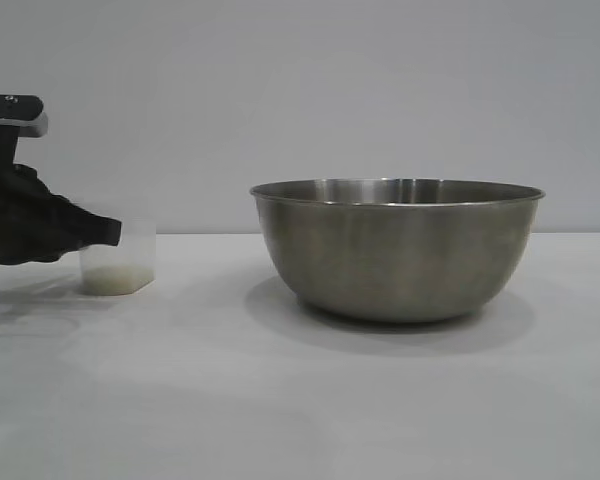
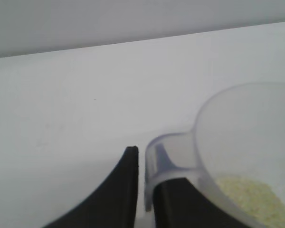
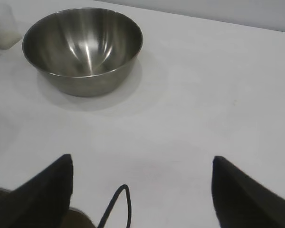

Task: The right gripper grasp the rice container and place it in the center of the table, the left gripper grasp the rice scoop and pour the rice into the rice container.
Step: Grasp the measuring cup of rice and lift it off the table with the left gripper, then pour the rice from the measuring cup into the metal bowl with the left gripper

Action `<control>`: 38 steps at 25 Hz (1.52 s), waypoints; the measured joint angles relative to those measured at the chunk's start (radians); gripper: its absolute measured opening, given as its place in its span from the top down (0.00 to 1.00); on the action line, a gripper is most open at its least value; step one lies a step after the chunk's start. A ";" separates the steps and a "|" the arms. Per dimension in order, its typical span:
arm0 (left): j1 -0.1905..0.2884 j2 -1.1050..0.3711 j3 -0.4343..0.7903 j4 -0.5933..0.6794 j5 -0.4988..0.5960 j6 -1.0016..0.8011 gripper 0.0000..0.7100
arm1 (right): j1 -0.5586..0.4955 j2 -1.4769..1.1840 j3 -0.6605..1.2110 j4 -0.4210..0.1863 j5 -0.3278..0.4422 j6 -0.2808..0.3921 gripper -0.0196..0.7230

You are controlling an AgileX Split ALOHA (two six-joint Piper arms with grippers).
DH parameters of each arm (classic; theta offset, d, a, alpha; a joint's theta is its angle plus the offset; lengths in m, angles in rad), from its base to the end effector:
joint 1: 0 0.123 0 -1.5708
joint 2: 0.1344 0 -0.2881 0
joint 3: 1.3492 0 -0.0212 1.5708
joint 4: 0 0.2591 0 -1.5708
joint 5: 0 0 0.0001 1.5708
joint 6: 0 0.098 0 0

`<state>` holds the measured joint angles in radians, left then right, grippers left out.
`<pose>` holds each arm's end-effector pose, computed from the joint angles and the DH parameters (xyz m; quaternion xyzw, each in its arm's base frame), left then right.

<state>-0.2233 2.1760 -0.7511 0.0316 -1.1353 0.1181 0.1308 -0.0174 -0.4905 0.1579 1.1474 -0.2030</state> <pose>0.3608 -0.0848 0.0688 0.1456 0.7612 -0.0401 0.6307 -0.0025 0.0138 0.2689 -0.1513 0.8572 0.0610 0.4885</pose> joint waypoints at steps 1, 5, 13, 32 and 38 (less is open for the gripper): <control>0.000 -0.013 0.000 0.006 0.000 0.004 1.00 | 0.000 0.000 0.000 0.000 0.000 0.000 0.23; 0.000 -0.088 0.000 0.054 0.002 0.058 1.00 | 0.000 0.000 0.000 0.000 0.000 0.000 0.23; 0.000 -0.183 -0.090 0.279 0.002 0.153 1.00 | 0.000 0.000 0.000 0.000 0.000 0.000 0.23; -0.134 -0.183 -0.371 0.687 0.140 0.705 1.00 | 0.000 0.000 0.000 0.000 0.002 0.000 0.23; -0.171 -0.183 -0.379 0.806 0.238 1.038 1.00 | 0.000 0.000 0.000 0.000 0.002 0.000 0.23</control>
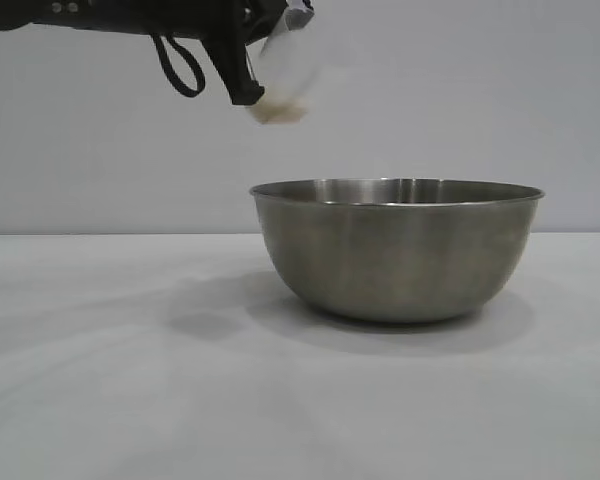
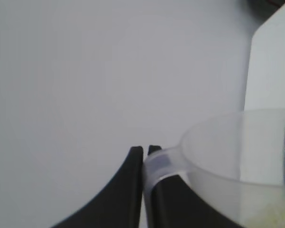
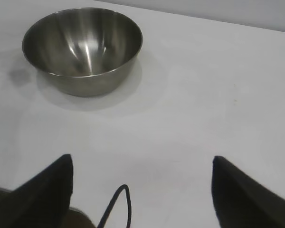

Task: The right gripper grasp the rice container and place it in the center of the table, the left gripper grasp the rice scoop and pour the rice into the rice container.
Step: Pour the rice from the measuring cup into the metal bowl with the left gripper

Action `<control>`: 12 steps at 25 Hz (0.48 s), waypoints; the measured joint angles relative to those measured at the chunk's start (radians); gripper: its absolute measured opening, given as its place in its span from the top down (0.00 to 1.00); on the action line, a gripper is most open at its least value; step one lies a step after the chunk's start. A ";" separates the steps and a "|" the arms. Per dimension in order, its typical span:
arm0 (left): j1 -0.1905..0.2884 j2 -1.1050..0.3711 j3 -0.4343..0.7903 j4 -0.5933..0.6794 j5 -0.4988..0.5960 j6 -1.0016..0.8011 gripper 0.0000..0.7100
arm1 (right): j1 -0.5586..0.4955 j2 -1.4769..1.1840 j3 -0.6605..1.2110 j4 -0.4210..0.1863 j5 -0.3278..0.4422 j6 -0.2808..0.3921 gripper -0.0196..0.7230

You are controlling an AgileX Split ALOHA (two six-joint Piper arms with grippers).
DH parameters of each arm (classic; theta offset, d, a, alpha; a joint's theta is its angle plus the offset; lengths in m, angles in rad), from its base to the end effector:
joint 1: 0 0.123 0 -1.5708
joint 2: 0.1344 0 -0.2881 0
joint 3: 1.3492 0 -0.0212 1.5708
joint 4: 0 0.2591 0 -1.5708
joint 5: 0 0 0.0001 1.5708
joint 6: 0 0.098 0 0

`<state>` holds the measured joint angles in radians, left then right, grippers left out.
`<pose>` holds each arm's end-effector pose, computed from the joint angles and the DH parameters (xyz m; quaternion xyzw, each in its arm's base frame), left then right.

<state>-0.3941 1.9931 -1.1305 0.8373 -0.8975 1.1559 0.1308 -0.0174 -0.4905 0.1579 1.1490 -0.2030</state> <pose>0.3767 -0.2183 0.1951 0.7137 0.1484 0.2351 0.6429 -0.0026 0.0138 0.2687 -0.1514 0.8575 0.0610 0.4878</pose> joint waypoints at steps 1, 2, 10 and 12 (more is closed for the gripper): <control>-0.012 0.000 0.000 0.014 0.004 0.029 1.00 | 0.000 0.000 0.000 0.000 0.000 0.000 0.23; -0.024 0.000 0.000 0.028 0.006 0.068 1.00 | 0.000 0.000 0.000 0.000 0.000 0.000 0.23; -0.098 0.000 -0.010 0.043 0.077 0.558 1.00 | 0.000 0.000 0.000 0.000 0.000 0.000 0.23; -0.098 0.000 -0.011 0.037 0.056 0.682 1.00 | 0.000 0.000 0.000 0.000 0.000 0.000 0.23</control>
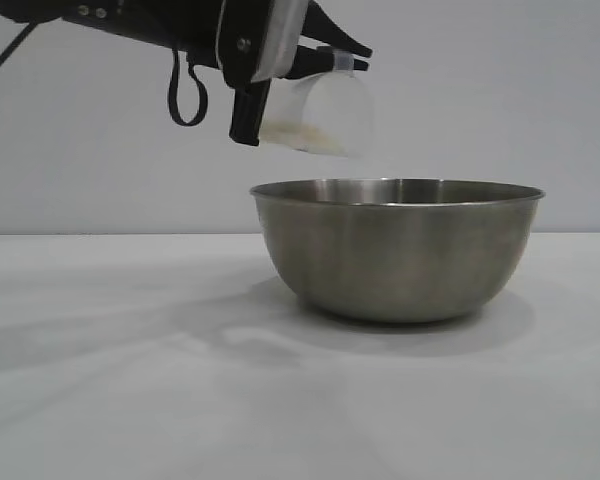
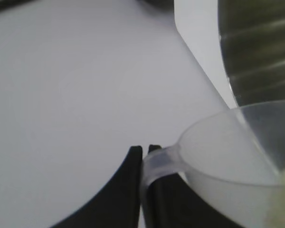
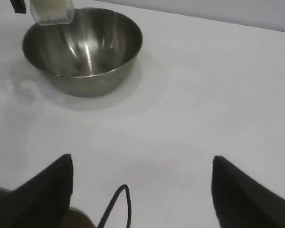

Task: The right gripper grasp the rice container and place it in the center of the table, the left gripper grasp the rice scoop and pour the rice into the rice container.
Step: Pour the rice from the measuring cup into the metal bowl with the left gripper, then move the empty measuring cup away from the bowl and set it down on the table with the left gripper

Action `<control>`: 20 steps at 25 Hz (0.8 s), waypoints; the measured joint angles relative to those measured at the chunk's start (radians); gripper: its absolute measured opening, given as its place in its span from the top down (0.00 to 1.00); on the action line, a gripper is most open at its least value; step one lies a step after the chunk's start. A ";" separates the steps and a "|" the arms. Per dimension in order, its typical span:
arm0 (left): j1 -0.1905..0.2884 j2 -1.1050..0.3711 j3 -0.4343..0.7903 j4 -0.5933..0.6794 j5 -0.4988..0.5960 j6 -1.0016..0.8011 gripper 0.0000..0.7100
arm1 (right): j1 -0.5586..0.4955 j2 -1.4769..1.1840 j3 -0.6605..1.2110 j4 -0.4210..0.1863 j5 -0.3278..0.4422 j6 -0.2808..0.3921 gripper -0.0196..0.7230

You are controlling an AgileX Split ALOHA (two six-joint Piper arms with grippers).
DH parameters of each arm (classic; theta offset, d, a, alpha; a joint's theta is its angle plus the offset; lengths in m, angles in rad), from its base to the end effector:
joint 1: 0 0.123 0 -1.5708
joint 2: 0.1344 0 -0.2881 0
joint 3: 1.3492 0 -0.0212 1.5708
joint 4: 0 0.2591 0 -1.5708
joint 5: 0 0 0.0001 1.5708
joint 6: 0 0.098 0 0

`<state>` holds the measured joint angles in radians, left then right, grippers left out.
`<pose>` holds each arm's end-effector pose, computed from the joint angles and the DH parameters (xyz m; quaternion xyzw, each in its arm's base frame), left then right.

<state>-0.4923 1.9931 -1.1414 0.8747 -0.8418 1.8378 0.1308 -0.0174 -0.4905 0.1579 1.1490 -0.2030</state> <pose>0.3555 -0.2543 0.1921 0.7325 -0.1462 0.4084 0.5247 -0.0026 0.0138 0.2687 -0.1514 0.8575 0.0610 0.4878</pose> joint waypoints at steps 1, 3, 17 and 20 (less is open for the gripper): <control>0.000 0.000 -0.002 0.000 -0.016 0.045 1.00 | 0.000 0.000 0.000 0.000 0.000 0.000 0.23; 0.000 0.000 -0.004 0.003 -0.057 0.099 1.00 | 0.000 0.000 0.000 0.000 0.000 0.000 0.23; -0.034 0.000 -0.059 -0.205 -0.157 -0.153 1.00 | 0.000 0.000 0.000 0.000 0.000 0.000 0.23; -0.034 0.000 -0.059 -0.380 -0.154 -0.351 1.00 | 0.000 0.000 0.000 0.000 0.000 0.000 0.23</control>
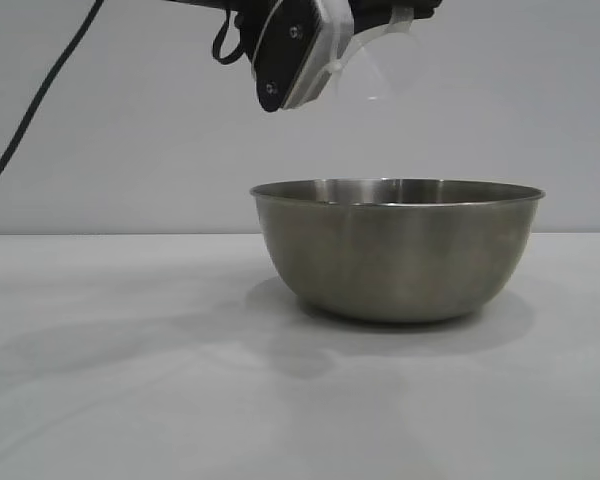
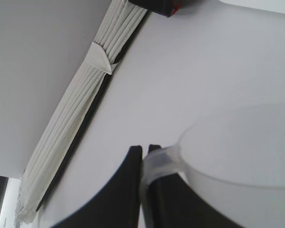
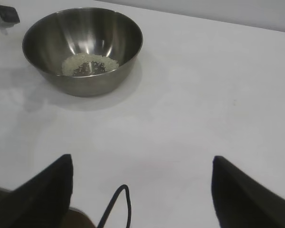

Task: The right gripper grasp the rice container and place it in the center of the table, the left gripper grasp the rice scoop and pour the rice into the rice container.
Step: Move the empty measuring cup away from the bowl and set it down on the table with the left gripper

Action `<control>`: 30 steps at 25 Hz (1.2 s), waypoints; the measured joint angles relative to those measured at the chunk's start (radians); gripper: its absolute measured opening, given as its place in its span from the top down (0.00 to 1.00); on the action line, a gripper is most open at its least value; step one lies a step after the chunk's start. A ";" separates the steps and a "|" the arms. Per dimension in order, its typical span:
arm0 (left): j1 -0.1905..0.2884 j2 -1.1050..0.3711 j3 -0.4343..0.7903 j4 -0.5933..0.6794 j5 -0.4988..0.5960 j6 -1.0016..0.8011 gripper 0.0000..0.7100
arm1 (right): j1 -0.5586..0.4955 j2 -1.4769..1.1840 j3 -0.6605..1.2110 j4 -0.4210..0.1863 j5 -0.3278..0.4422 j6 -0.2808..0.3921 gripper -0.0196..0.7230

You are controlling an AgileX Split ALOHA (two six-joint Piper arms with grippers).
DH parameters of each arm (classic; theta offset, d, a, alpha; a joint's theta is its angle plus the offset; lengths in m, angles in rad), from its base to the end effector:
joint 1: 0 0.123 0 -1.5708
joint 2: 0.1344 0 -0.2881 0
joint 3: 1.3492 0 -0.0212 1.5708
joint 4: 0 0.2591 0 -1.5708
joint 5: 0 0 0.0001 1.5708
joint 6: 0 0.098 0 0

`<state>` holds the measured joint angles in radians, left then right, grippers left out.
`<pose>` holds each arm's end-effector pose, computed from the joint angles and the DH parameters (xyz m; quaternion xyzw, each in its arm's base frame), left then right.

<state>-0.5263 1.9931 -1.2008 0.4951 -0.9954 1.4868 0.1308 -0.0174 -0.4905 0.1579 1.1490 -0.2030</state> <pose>0.3702 -0.2602 0.2363 0.6202 0.1031 0.3451 0.6969 -0.0026 0.0138 0.2687 -0.1514 0.8575 0.0610 0.4878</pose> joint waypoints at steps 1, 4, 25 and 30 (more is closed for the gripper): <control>0.000 0.000 0.000 -0.056 0.000 -0.065 1.00 | 0.000 0.000 0.000 0.000 0.000 0.000 0.23; 0.000 -0.010 0.000 -0.253 0.000 -0.245 1.00 | 0.000 0.000 0.000 0.000 0.000 0.000 0.23; 0.109 -0.058 0.211 -0.949 0.176 -1.029 1.00 | 0.000 0.000 0.000 0.000 0.000 0.000 0.23; 0.173 -0.058 0.293 -0.836 0.233 -1.301 1.00 | 0.000 0.000 0.000 0.000 0.000 0.000 0.23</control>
<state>-0.3530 1.9349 -0.9081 -0.3414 -0.7623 0.1861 0.1308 -0.0174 -0.4905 0.1579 1.1490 -0.2030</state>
